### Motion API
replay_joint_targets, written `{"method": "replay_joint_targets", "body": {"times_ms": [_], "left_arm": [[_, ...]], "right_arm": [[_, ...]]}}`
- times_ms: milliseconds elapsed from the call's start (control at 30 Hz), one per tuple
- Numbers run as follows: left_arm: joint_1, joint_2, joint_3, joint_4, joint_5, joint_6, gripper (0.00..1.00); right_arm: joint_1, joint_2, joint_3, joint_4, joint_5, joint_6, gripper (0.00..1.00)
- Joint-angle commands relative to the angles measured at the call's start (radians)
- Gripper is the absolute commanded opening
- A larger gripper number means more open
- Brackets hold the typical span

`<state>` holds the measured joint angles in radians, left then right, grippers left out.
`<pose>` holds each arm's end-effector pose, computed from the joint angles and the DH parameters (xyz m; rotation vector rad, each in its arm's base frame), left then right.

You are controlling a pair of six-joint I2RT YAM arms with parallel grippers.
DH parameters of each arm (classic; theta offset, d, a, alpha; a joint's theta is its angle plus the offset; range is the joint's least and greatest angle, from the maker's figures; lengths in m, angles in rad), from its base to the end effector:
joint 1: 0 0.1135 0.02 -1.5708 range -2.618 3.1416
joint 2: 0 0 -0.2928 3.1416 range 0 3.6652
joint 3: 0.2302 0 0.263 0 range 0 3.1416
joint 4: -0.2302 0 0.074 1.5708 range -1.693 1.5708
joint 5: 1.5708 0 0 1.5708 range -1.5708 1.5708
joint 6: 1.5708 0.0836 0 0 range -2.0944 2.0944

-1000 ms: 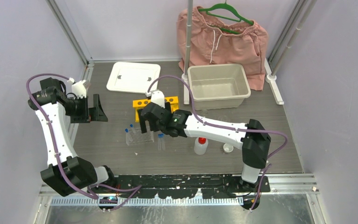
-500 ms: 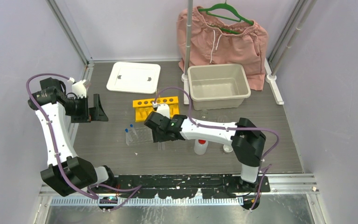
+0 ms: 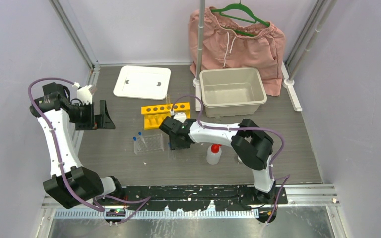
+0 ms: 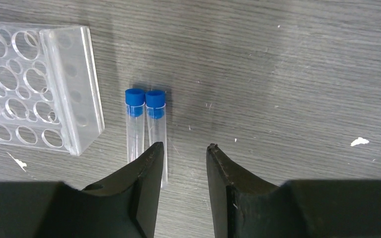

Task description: Organize the chemistry lab equipment

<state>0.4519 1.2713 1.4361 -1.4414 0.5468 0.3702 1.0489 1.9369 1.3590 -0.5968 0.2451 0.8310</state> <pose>0.2156 0.0563 0.3553 0.0018 2.6143 -0.5168 0.2329 0.3643 0.1542 -0.2275 2.6940 0.2416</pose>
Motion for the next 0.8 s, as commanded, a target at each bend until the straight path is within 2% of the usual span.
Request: {"method": "replay_joint_targets", "body": {"times_ms": [0, 367, 767], "left_arm": [[0.005, -0.013, 0.038, -0.014, 0.032, 0.004, 1.00], [0.006, -0.018, 0.030, -0.014, 0.035, 0.007, 1.00], [0.006, -0.020, 0.027, -0.017, 0.030, 0.014, 1.00]], "right_arm": [[0.003, -0.010, 0.001, 0.039, -0.015, 0.016, 0.43], [0.004, -0.034, 0.006, 0.034, -0.016, 0.008, 0.43], [0.004, 0.032, 0.037, 0.035, -0.035, -0.004, 0.42]]}}
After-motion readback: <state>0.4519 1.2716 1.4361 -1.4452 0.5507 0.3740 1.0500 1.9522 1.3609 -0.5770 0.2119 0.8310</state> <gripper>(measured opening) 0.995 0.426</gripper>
